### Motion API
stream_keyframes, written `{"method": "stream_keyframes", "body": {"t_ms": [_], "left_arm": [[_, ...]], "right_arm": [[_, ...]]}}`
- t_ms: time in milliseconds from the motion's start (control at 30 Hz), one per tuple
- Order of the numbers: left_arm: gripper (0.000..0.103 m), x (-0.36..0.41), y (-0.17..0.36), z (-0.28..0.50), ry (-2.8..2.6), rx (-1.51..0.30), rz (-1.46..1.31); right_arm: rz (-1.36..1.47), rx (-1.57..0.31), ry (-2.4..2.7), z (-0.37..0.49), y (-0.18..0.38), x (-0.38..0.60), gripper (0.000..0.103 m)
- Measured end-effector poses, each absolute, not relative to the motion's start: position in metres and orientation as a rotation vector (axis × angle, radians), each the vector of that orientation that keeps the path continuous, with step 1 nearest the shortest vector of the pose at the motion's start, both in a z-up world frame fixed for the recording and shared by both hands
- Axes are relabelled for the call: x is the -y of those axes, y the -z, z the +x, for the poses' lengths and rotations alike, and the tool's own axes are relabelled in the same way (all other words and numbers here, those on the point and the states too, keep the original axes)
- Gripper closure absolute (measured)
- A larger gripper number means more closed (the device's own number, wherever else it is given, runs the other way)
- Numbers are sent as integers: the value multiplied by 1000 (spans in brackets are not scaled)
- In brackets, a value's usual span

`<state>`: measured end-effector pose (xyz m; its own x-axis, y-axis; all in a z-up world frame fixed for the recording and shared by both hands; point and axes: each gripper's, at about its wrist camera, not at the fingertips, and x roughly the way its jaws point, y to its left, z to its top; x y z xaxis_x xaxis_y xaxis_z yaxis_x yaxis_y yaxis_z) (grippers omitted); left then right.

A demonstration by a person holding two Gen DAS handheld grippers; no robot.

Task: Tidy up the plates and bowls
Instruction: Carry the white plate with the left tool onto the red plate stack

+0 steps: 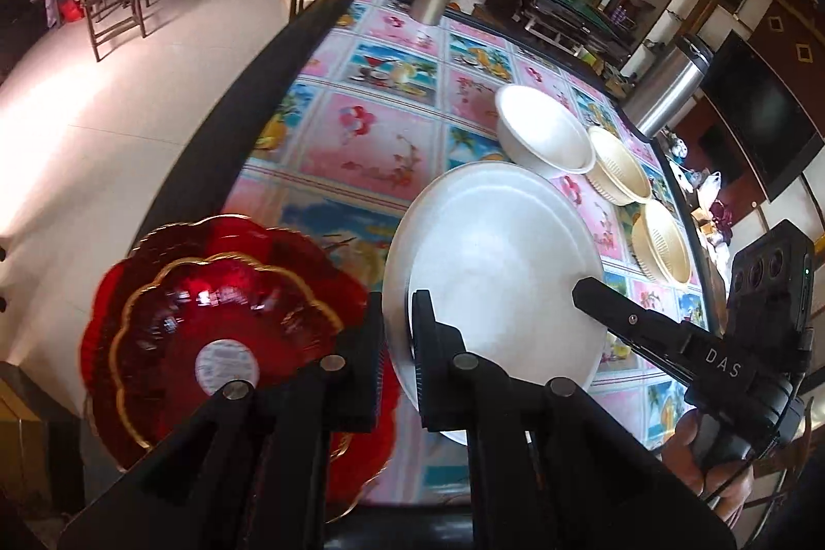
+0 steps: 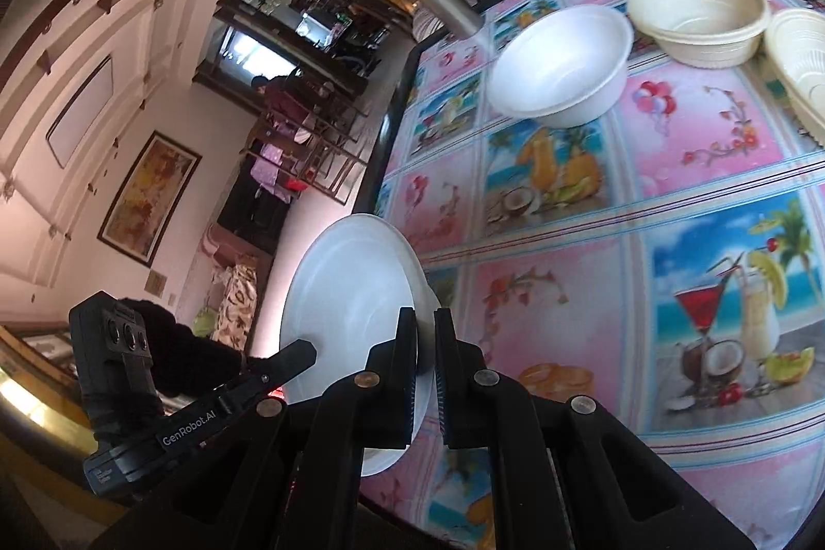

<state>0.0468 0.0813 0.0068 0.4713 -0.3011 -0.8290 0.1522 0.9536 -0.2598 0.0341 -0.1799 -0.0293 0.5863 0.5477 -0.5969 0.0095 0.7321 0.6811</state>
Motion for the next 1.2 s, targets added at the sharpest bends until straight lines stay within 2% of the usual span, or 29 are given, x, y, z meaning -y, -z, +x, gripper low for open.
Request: {"method": "stream_keyframes", "body": {"t_ms": [200,533,767,1200], "left_arm": [[94,-134,-2,23,187,-1051,-129],[93,-180,39,19,109,-1136,-150],[93,-189,55,20,108,-1169,-157],[89,-180,61,21,89,-1180,-31]], "right_arm": [[604,-969,-439,33,33,105,96],[484,-1097,-479,37,65,25,96],[454,-1143,-463,40,85,12,96],[425,-1148,-443,41,86,7,96]]}}
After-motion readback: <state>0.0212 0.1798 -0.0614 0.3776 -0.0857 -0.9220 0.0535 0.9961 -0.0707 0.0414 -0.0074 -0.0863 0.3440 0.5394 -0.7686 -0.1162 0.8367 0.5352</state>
